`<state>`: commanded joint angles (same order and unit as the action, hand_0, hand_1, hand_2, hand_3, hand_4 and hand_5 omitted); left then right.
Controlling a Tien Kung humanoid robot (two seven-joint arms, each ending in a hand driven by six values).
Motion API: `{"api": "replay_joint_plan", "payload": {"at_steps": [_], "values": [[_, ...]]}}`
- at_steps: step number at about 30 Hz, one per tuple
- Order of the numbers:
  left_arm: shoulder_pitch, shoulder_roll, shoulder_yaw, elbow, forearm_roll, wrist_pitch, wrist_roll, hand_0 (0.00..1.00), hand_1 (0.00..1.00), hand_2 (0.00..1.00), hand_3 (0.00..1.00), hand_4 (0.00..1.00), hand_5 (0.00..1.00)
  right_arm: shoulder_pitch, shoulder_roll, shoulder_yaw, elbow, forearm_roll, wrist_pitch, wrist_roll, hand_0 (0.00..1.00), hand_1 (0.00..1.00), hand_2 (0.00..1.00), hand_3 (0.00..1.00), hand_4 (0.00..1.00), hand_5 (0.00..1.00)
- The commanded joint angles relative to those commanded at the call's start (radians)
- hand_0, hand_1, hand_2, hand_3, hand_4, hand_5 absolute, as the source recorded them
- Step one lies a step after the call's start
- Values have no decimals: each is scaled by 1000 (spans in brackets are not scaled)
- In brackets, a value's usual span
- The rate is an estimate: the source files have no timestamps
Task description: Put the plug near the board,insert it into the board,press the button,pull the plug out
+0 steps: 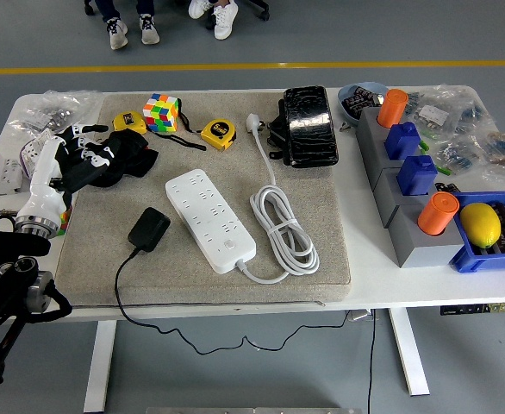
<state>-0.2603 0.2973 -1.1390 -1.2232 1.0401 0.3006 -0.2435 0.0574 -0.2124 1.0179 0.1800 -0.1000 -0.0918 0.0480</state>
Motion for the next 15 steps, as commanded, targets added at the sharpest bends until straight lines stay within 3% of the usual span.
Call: {"api": "replay_joint_plan", "payload": {"at_steps": [1, 6, 7, 12, 13, 15], "values": [[1, 1, 2, -2, 18, -2, 7, 296, 365, 476, 574, 796, 225, 0, 0, 0, 0, 0, 0, 0, 468, 588, 539, 509, 849, 374], [21, 7, 21, -53, 217, -21, 149, 296, 365, 476, 574, 796, 225, 0, 0, 0, 0, -5, 1, 1, 468, 588, 539, 509, 849, 374], [25, 8, 26, -67, 256, -21, 184, 634, 685, 697, 709, 998, 591, 0, -1, 2, 1, -7, 2, 1, 469, 589, 539, 509, 849, 374], [32, 6, 54, -121, 470, -47, 373, 634, 685, 697, 709, 998, 591, 1, -1, 8, 2, -17, 2, 2, 469, 589, 539, 509, 849, 374], [30, 6, 62, -124, 509, -55, 406, 728, 750, 760, 777, 998, 704, 1, -1, 8, 2, -18, 2, 2, 470, 589, 539, 509, 849, 374], [25, 5, 80, -125, 594, -77, 472, 728, 750, 760, 777, 998, 704, 2, -2, 7, 3, -18, 2, 2, 470, 589, 539, 509, 849, 374]]}}
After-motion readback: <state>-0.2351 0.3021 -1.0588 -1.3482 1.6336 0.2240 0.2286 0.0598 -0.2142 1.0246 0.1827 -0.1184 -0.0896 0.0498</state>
